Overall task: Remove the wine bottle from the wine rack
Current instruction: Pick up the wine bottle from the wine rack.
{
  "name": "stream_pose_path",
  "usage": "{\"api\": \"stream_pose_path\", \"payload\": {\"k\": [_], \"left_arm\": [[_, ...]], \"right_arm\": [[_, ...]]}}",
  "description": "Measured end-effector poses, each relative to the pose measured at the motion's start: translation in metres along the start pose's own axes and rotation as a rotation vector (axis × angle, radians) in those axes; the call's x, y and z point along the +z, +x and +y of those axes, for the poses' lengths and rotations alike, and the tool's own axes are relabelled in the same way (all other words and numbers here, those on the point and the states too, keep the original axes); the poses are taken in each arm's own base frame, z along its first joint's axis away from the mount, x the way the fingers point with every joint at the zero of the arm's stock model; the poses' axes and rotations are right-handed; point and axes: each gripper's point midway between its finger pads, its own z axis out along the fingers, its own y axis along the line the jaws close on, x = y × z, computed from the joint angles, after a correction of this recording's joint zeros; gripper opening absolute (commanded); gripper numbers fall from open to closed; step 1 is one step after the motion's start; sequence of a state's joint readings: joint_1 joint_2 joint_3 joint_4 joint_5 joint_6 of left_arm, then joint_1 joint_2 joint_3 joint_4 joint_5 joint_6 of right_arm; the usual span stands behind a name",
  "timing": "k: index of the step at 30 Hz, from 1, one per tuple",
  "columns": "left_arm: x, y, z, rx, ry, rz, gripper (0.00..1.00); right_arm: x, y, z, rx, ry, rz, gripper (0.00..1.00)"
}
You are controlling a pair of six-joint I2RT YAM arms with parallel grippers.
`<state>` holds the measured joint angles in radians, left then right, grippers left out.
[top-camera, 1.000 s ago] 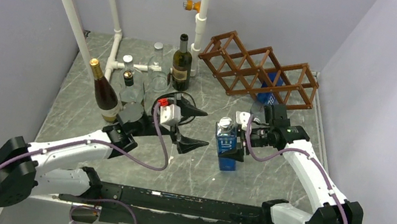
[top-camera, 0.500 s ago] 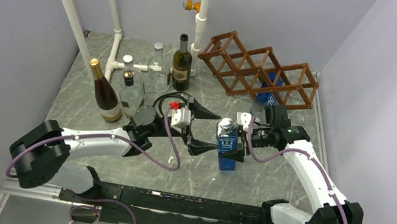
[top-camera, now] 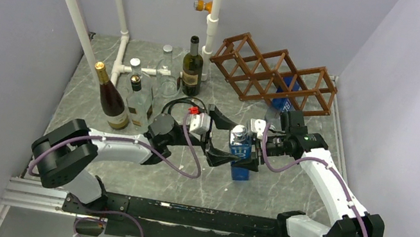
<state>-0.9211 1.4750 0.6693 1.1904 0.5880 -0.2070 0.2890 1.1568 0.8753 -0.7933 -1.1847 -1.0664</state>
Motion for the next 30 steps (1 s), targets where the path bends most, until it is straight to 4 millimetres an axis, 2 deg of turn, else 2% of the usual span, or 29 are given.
{"api": "stream_pose_path", "payload": {"k": [4, 11, 20, 30], "left_arm": [[0.003, 0.003, -0.001, -0.021, 0.007, -0.005, 0.99], [0.009, -0.002, -0.003, -0.037, 0.019, -0.041, 0.95], [0.011, 0.011, -0.001, -0.09, 0.02, -0.042, 0.84], [0.016, 0.001, 0.0, -0.087, 0.022, -0.07, 0.69]], "right_arm": [[0.0, 0.0, 0.0, 0.0, 0.0, 0.0, 0.0], [0.0, 0.0, 0.0, -0.002, 0.0, 0.0, 0.0], [0.0, 0.0, 0.0, -0.004, 0.0, 0.0, 0.0], [0.0, 0.001, 0.0, -0.003, 0.0, 0.001, 0.0]]}}
